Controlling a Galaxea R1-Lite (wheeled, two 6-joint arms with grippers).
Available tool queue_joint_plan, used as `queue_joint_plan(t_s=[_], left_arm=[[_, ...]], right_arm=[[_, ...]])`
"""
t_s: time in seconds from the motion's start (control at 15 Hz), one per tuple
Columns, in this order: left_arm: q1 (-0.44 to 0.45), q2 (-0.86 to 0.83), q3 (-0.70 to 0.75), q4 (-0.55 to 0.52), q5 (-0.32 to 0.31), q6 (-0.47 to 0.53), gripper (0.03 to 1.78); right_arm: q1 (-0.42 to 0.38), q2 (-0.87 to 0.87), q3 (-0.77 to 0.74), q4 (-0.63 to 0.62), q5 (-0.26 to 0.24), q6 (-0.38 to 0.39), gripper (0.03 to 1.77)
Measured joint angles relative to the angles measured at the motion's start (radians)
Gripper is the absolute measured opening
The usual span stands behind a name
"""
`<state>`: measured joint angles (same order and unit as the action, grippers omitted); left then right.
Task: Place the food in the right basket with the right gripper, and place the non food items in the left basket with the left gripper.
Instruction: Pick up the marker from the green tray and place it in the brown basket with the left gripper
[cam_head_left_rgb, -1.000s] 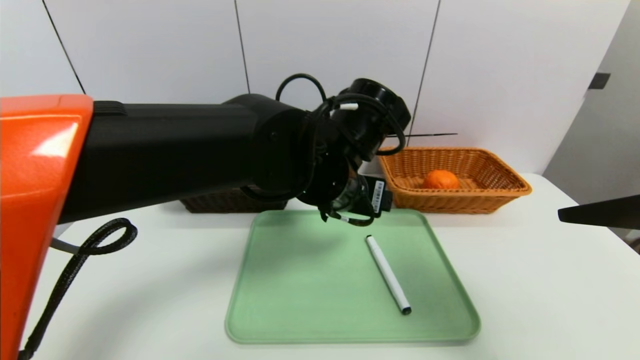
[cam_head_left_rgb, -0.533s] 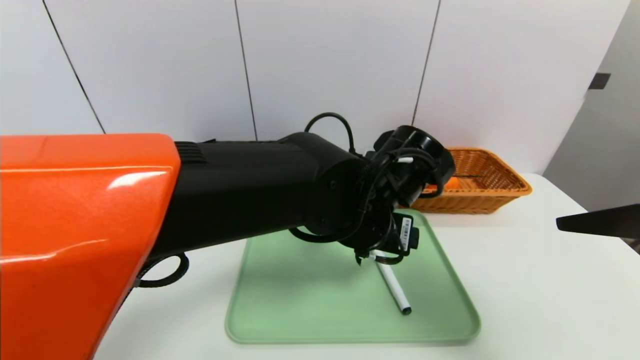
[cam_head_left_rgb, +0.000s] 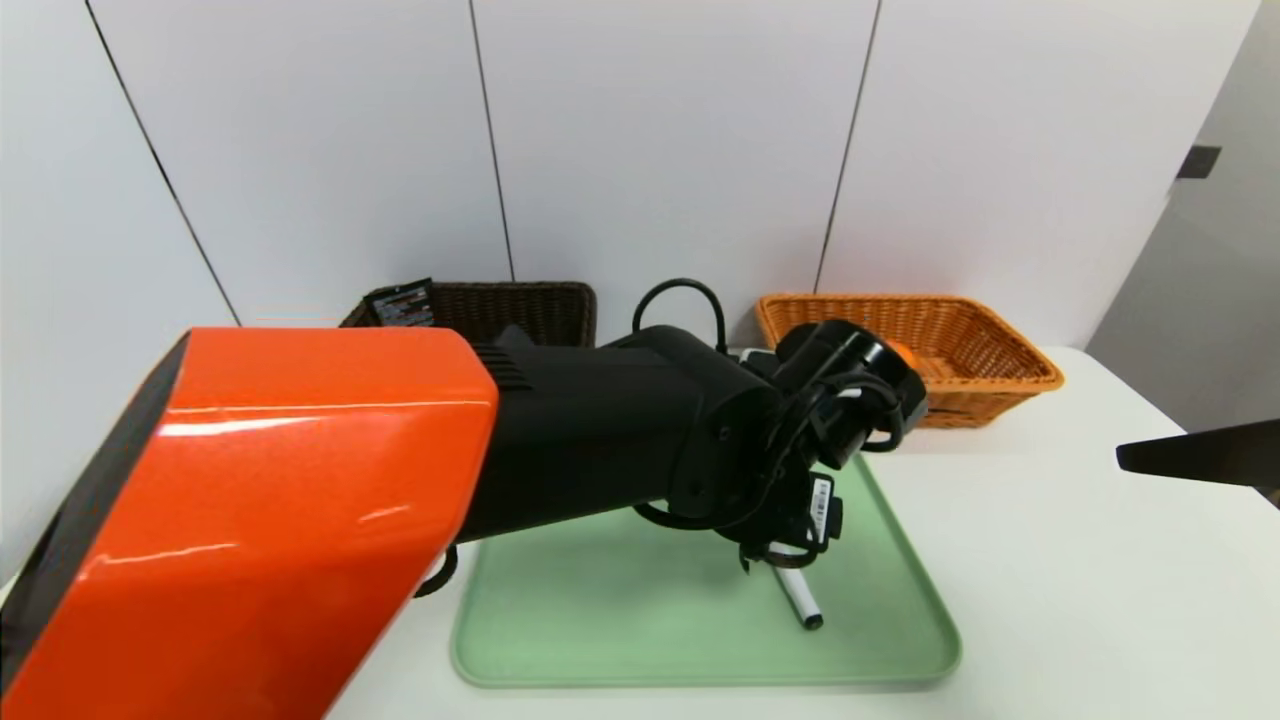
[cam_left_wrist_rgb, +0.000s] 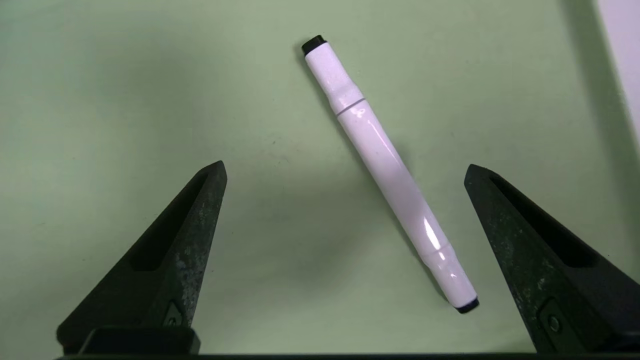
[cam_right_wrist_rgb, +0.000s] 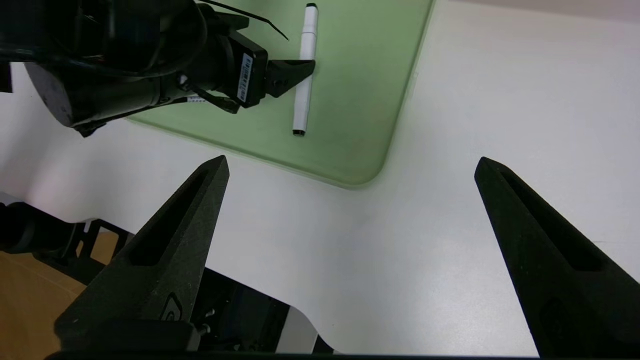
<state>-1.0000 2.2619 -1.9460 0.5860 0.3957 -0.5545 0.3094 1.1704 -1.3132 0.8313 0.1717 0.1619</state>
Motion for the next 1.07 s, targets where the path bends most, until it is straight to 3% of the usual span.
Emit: queue_joint_plan(t_s=[1.07], left_arm=[[-0.001,0.072,-0.001,-0.001,0.001,-0.017,1.69]], right_arm=[[-0.006,-0.006,0.009,0.000,0.000,0.000,1.70]])
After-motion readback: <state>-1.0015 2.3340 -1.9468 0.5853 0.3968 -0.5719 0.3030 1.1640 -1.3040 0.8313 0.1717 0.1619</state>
